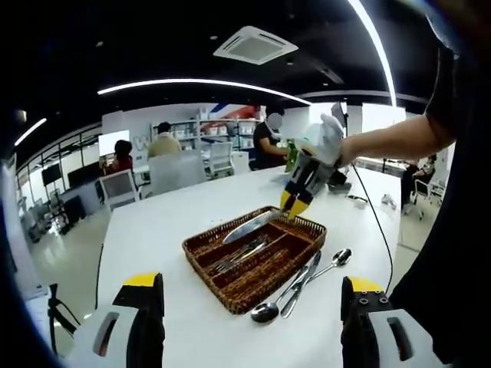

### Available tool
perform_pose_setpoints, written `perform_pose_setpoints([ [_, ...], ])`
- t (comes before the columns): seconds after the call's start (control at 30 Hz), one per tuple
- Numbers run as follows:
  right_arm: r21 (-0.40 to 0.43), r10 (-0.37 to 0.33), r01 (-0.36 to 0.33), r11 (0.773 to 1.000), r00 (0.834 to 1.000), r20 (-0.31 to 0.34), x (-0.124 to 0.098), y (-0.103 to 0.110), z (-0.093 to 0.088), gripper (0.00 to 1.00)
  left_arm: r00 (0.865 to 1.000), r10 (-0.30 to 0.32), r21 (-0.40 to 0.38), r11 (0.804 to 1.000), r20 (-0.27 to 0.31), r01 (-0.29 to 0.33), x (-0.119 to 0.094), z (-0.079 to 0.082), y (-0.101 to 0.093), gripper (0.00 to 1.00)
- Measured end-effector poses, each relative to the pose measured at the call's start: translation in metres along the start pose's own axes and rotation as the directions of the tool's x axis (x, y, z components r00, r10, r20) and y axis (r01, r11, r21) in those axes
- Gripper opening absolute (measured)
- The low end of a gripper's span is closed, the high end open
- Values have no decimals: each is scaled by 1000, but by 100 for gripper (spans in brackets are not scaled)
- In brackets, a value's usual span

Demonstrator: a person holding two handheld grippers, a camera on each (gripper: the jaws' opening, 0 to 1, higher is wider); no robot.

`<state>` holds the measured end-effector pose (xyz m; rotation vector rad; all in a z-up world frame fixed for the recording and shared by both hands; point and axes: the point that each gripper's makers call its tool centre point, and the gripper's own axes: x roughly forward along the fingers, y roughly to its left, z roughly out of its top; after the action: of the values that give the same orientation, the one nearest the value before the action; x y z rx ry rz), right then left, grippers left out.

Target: Arrange the knives, forks, and spoons in their matching storage slots by inserting each utensil handle-first until every utensil is classified and aligned in the correct compartment

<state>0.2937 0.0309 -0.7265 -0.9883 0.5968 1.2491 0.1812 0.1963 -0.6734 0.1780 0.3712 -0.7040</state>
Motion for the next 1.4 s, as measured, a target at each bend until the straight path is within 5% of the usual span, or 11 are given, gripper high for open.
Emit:
perform_pose_setpoints([
  [1.4, 13, 37, -37, 999, 999, -24, 74, 6, -22, 4, 998, 55, -40, 998, -22, -56, -27, -14, 9, 100],
])
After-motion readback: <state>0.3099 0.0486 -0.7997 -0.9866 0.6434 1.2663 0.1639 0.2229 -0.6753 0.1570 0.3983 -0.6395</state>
